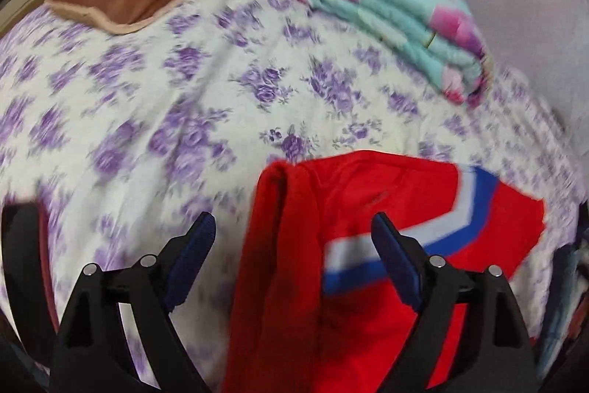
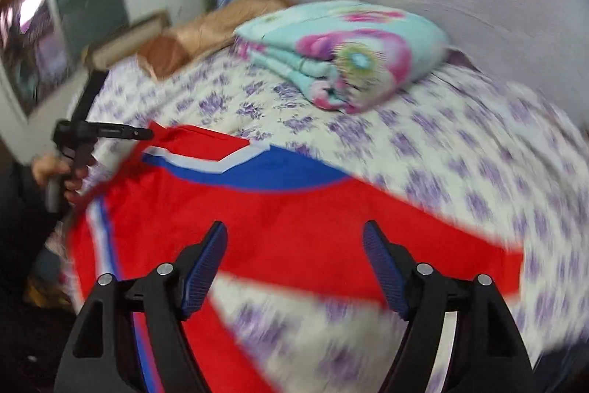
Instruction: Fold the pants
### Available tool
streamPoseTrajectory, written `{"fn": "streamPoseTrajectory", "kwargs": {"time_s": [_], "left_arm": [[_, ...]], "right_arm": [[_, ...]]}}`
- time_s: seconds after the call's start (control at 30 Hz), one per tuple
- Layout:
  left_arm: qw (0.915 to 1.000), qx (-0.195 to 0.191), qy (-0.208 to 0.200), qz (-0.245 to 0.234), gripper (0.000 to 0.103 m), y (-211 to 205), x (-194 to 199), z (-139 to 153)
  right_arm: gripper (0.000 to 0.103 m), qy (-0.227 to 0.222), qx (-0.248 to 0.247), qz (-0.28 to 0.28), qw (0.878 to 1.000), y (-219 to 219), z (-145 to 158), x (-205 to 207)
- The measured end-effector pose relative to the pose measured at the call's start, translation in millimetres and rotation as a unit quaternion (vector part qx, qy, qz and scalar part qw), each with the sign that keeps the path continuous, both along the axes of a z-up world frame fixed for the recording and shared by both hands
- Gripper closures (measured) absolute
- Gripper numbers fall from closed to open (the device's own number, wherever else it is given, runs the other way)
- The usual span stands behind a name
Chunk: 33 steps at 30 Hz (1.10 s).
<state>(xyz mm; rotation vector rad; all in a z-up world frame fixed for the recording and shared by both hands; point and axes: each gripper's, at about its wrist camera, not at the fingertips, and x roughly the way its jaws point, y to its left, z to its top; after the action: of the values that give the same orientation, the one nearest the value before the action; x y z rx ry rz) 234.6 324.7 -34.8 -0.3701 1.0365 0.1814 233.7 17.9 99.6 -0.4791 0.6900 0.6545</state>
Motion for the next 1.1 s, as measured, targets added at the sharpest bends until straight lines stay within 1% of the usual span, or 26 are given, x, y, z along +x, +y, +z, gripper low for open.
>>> {"fn": "streamPoseTrajectory", "kwargs": {"time_s": [0.07, 0.13, 0.17, 0.2, 0.23, 0.27, 0.3, 0.33, 0.37, 0.4, 0.43, 0.53, 0.6, 0.7, 0.73, 0.83, 0.9, 0.97, 1.07, 1.1], "left_arm": [[0.9998, 0.005, 0.013, -0.012, 0.019, 0, 13, -11], [0.9996, -0.007, 0.020, -0.020, 0.020, 2, 22, -21], [0.9995, -0.006, 0.017, -0.024, 0.021, 1, 23, -22], [0.9994, 0.000, 0.013, -0.030, 0.031, -1, 23, -23], [0.9989, 0.011, 0.011, -0.043, 0.046, -6, 23, -24], [0.9985, 0.019, 0.012, -0.049, 0.049, -9, 23, -24], [0.9985, 0.024, 0.011, -0.048, 0.056, -9, 23, -24], [0.9986, 0.020, 0.006, -0.048, 0.067, -9, 22, -21], [0.9987, 0.014, 0.002, -0.050, 0.071, -8, 22, -19], [0.9986, 0.011, -0.004, -0.051, 0.076, -8, 21, -16], [0.9985, 0.011, -0.012, -0.053, 0.079, -9, 17, -10], [0.9979, 0.006, -0.029, -0.057, 0.084, -12, 11, 3], [0.9970, -0.005, -0.045, -0.063, 0.085, -15, 0, 19], [0.9952, -0.007, -0.069, -0.069, 0.085, -21, -18, 42], [0.9947, -0.010, -0.074, -0.071, 0.084, -22, -25, 49], [0.9927, -0.019, -0.087, -0.081, 0.084, -29, -51, 63], [0.9913, -0.018, -0.092, -0.093, 0.084, -37, -70, 67], [0.9894, -0.019, -0.097, -0.106, 0.084, -46, -95, 70], [0.9872, -0.033, -0.097, -0.122, 0.083, -59, -137, 69], [0.9869, -0.040, -0.093, -0.125, 0.081, -63, -150, 65]], "right_arm": [[0.021, 0.000, -0.018, 0.004, 1.000, 22, -7, 26], [0.020, 0.028, -0.033, 0.005, 0.999, 45, -23, 63], [0.020, 0.034, -0.042, 0.000, 0.999, 53, -31, 77], [0.020, 0.041, -0.051, -0.004, 0.998, 60, -41, 91], [0.020, 0.048, -0.064, -0.007, 0.997, 66, -54, 106], [0.021, 0.053, -0.071, -0.008, 0.996, 71, -65, 115], [0.033, 0.061, -0.077, -0.004, 0.995, 75, -75, 122], [0.045, 0.066, -0.091, -0.003, 0.994, 79, -87, 131], [0.066, 0.085, -0.097, 0.008, 0.992, 80, -96, 137], [0.078, 0.098, -0.085, 0.021, 0.991, 79, -98, 136], [0.098, 0.092, -0.080, 0.027, 0.992, 78, -94, 131], [0.098, 0.059, -0.080, 0.040, 0.994, 74, -78, 108], [0.098, 0.038, -0.073, 0.052, 0.995, 66, -61, 83], [0.098, 0.011, -0.054, 0.061, 0.997, 52, -38, 52], [0.098, 0.001, -0.044, 0.064, 0.997, 44, -28, 35], [0.098, -0.025, -0.025, 0.075, 0.997, 26, -12, -16], [0.098, -0.034, -0.009, 0.084, 0.996, 8, -12, -57], [0.098, -0.036, 0.006, 0.083, 0.996, -8, -16, -88], [0.098, -0.022, 0.030, 0.064, 0.997, -32, -42, -129], [0.098, -0.016, 0.042, 0.050, 0.998, -41, -57, -142]]}}
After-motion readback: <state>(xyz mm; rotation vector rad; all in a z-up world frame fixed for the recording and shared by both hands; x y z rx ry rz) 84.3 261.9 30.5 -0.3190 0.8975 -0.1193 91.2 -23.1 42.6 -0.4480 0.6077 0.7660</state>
